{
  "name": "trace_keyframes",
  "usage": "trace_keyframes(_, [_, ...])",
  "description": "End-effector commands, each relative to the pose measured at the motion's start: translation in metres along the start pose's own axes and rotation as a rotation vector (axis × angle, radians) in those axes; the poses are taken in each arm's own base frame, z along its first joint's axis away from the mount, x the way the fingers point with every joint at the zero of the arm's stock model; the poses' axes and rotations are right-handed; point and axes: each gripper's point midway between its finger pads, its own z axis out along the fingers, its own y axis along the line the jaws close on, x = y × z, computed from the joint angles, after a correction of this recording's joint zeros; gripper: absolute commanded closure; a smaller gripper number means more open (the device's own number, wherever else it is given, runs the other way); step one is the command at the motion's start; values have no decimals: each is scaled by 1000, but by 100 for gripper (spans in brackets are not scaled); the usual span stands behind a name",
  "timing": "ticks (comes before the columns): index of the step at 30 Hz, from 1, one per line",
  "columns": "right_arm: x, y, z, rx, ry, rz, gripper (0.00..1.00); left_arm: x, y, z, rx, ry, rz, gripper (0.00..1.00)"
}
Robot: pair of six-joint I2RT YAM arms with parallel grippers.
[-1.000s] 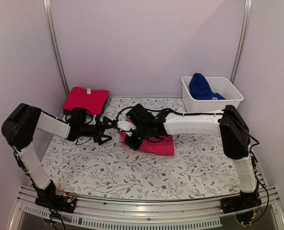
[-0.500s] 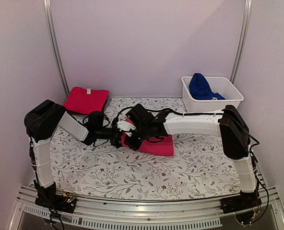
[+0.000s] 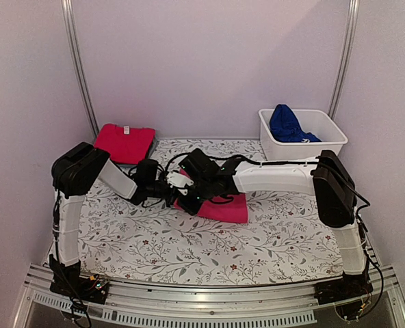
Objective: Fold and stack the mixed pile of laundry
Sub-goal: Pass from the right arm to the left, then place the square-folded trousers at the corner of the board.
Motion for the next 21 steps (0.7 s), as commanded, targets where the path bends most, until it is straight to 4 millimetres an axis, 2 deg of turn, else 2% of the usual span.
trace_keyframes(1, [-42,7,-31,-5,-116,-7,99,-7,16,0,-107,23,34,83])
trace_keyframes(3, [-42,-1,-37,20,-119,16,83,-14,20,-4,-171,31,70,98])
trace_keyframes(4, [-41,-5,-42,33,-123,32,78,-17,22,-6,-214,38,96,100])
trace_keyframes(5, [-41,-11,-46,52,-127,44,71,-22,22,-9,-251,39,127,100])
trace_keyframes(7, [-48,-24,-67,105,-158,72,56,-31,22,-18,-339,41,188,100])
trace_keyframes(10, [-56,-42,-97,164,-207,117,43,-49,17,-32,-449,54,271,100])
trace_keyframes(16, [-60,-74,-155,249,-287,210,34,-102,-2,-70,-643,0,411,100])
trace_keyframes(17, [-57,-78,-159,258,-287,220,34,-116,-14,-76,-664,-24,444,100])
trace_keyframes(21, [-45,-86,-169,287,-280,237,33,-149,-32,-98,-761,-65,521,100])
